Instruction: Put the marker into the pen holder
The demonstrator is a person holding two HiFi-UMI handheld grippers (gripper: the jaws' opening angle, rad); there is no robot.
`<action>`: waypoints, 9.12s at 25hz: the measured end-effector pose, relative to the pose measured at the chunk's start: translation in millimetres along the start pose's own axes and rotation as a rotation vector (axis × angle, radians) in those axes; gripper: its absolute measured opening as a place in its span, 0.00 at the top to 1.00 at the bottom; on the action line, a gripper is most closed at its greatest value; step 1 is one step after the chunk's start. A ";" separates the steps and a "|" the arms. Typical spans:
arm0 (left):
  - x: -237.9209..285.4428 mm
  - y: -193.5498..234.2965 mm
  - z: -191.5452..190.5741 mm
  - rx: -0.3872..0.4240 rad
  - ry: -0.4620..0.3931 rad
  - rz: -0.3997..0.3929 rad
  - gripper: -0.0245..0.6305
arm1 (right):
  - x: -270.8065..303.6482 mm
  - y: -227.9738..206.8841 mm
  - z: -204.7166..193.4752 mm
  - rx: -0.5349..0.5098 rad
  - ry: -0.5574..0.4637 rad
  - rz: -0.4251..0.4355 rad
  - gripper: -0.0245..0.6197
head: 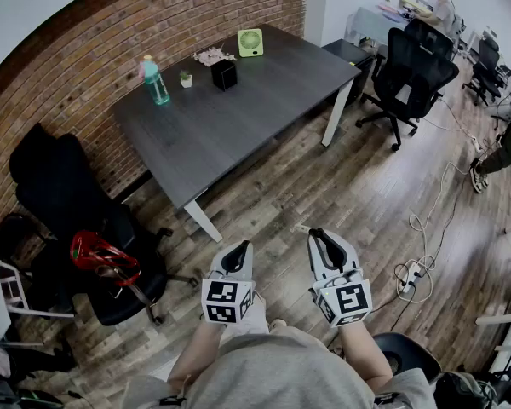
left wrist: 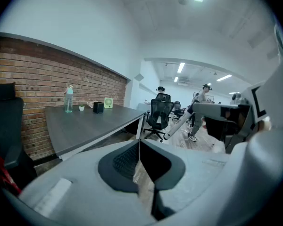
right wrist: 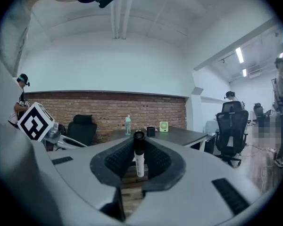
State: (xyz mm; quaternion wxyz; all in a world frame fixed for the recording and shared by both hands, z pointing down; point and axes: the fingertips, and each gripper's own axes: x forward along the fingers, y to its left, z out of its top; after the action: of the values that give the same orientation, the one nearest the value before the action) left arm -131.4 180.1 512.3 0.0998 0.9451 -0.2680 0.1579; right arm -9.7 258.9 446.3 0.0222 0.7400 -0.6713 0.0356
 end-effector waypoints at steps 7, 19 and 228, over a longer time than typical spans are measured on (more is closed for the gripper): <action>-85.0 -28.3 -25.9 0.004 0.004 0.025 0.93 | -72.1 39.8 6.7 -0.020 -0.026 -0.004 0.86; -123.5 -50.6 -24.3 -0.011 -0.062 0.041 0.93 | -109.6 66.0 19.0 -0.044 -0.073 0.053 0.86; 445.0 388.1 182.5 -0.245 0.058 0.532 0.93 | 839.3 -169.1 -46.5 -0.143 0.237 0.527 0.85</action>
State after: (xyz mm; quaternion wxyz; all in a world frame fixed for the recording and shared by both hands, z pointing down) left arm 63.3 -405.8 539.6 0.1758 0.8178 -0.5203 0.1719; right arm 238.2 -553.3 564.4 0.1426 0.5274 -0.8339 0.0788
